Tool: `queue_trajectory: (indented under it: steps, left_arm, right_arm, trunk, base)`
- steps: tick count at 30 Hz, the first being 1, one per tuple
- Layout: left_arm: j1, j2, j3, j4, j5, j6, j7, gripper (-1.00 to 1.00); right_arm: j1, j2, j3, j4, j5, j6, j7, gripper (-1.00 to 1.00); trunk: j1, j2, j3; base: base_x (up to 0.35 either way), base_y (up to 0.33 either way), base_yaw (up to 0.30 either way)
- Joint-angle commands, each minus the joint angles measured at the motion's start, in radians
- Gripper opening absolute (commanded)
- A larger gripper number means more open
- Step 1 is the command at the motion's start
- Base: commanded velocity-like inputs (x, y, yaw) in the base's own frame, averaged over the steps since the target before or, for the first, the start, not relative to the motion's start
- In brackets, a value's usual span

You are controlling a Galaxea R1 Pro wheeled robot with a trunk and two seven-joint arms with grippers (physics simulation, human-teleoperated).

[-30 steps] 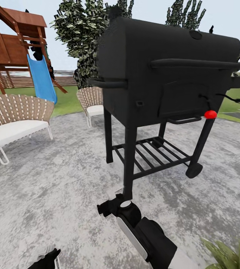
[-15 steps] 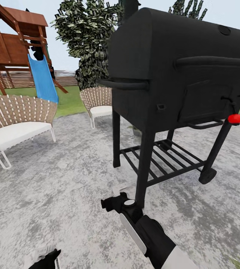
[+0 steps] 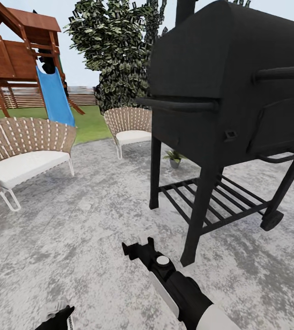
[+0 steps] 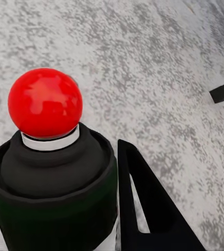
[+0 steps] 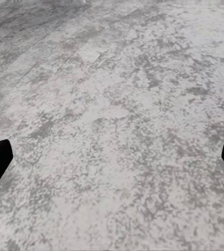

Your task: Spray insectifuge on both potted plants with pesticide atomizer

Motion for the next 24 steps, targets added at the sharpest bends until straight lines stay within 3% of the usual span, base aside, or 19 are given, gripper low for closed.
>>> queue_trajectory:
  steps: [1, 2, 3, 6, 8, 11, 13, 14, 16, 17, 21, 24]
  left_arm:
    - [0.0, 0.0, 0.0, 0.0, -0.001, -0.001, 0.001, -1.0]
    - [0.0, 0.0, 0.0, 0.0, -0.001, -0.001, 0.001, -1.0]
    - [0.0, 0.0, 0.0, 0.0, -0.001, -0.001, 0.001, -1.0]
    - [0.0, 0.001, 0.0, -0.001, -0.002, -0.005, -0.001, -1.0]
    - [0.002, 0.013, 0.004, -0.01, 0.003, -0.01, -0.043, -1.0]
    - [0.049, 0.038, 0.185, -0.038, 0.031, -0.012, -0.233, -1.0]
    - [0.067, 0.039, 0.253, -0.06, 0.029, -0.033, -0.283, -1.0]
    - [0.079, 0.037, 0.261, -0.083, 0.028, -0.057, -0.288, -1.0]
    - [0.12, 0.03, 0.266, -0.167, 0.029, -0.078, -0.281, -1.0]
    - [0.154, 0.025, 0.267, -0.231, 0.029, -0.084, -0.239, -1.0]
    - [0.164, 0.003, 0.265, -0.243, 0.027, -0.085, -0.13, -1.0]
    - [0.164, 0.0, 0.263, -0.236, 0.027, -0.085, -0.107, -1.0]
  right_arm:
    - [0.0, 0.0, -0.006, -0.001, 0.0, 0.001, -0.001, 1.0]
    - [-0.001, 0.0, -0.062, -0.003, 0.0, 0.02, 0.001, 1.0]
    - [-0.001, 0.0, -0.085, -0.004, -0.001, 0.033, 0.003, 1.0]
    - [-0.002, 0.0, -0.104, -0.004, -0.001, 0.043, 0.005, 1.0]
    - [-0.002, 0.0, -0.106, -0.004, -0.001, 0.045, 0.003, 1.0]
    - [-0.002, 0.0, -0.106, -0.004, 0.0, 0.045, 0.002, 1.0]
    - [-0.002, 0.0, -0.106, -0.004, 0.001, 0.045, 0.001, 1.0]
    - [-0.002, 0.0, -0.106, -0.004, 0.0, 0.045, 0.001, 1.0]
    - [-0.002, 0.0, -0.106, -0.004, 0.0, 0.045, 0.0, 1.0]
    - [-0.002, 0.0, -0.106, -0.004, -0.001, 0.045, 0.0, 1.0]
    - [-0.002, 0.0, -0.106, -0.004, 0.0, 0.045, 0.0, 1.0]
    - [-0.002, 0.0, -0.103, -0.01, 0.004, 0.036, 0.0, 1.0]
  trunk:
    - [0.0, 0.0, 0.0]
    - [0.0, 0.0, 0.0]
    - [0.0, 0.0, 0.0]
    - [0.0, 0.0, 0.0]
    - [0.0, 0.0, 0.0]
    - [0.0, 0.0, 0.0]
    - [0.0, 0.0, 0.0]
    - [0.0, 0.0, 0.0]
    - [0.0, 0.0, 0.0]
    - [0.0, 0.0, 0.0]
    - [0.0, 0.0, 0.0]
    - [0.0, 0.0, 0.0]
  base:
    - [0.247, 0.245, 0.0]
    - [0.249, 0.242, 0.0]
    - [0.25, 0.242, 0.0]
    - [0.25, 0.241, 0.0]
    - [0.25, 0.239, 0.0]
    - [0.261, 0.2, 0.0]
    - [0.278, 0.173, 0.0]
    - [0.286, 0.157, 0.0]
    - [0.288, 0.151, 0.0]
    - [0.29, 0.147, 0.0]
    - [0.292, 0.14, 0.0]
    - [0.289, 0.163, 0.0]
